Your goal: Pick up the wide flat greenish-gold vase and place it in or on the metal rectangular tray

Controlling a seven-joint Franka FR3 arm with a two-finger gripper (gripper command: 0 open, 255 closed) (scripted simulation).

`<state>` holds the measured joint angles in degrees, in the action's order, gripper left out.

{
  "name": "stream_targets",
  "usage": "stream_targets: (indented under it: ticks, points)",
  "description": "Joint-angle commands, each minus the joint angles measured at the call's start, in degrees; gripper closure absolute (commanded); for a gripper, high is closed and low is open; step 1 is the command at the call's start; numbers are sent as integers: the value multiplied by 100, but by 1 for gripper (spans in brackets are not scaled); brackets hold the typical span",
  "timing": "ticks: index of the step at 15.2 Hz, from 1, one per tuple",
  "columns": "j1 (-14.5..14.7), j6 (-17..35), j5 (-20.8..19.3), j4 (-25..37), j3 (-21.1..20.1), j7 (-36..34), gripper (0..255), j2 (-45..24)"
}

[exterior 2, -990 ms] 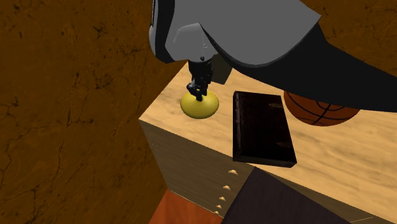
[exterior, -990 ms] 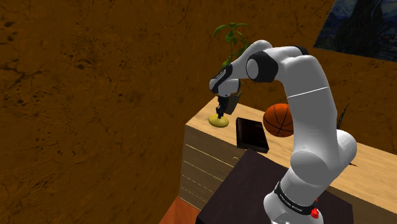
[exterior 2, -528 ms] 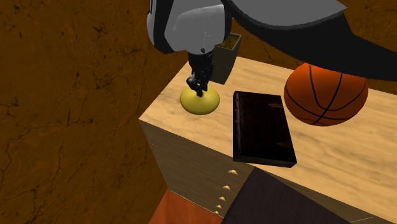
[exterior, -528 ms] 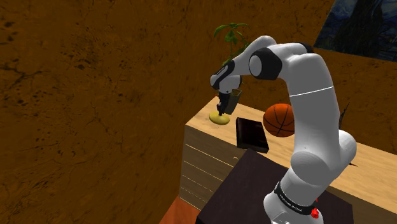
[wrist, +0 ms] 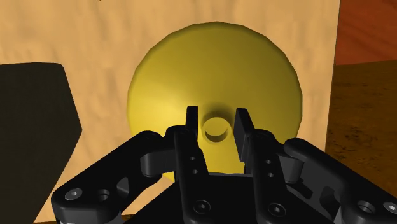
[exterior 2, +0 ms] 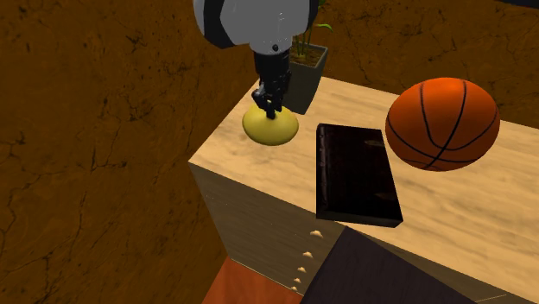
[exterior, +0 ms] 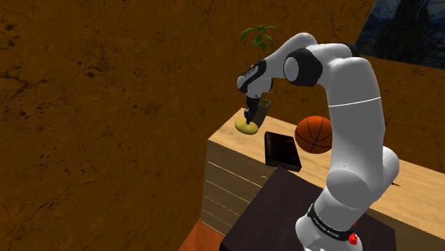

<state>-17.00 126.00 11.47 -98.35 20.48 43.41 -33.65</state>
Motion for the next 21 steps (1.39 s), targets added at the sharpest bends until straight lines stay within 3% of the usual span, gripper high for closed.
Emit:
stream_targets:
  ticks: [1, 9, 21]
  points:
    - [23, -107, -39, 5, 27, -22, 255, 105]
    - [78, -561, -174, 141, 113, -90, 255, 439]
    - [-170, -20, -882, -2165, 755, 635, 255, 2341]
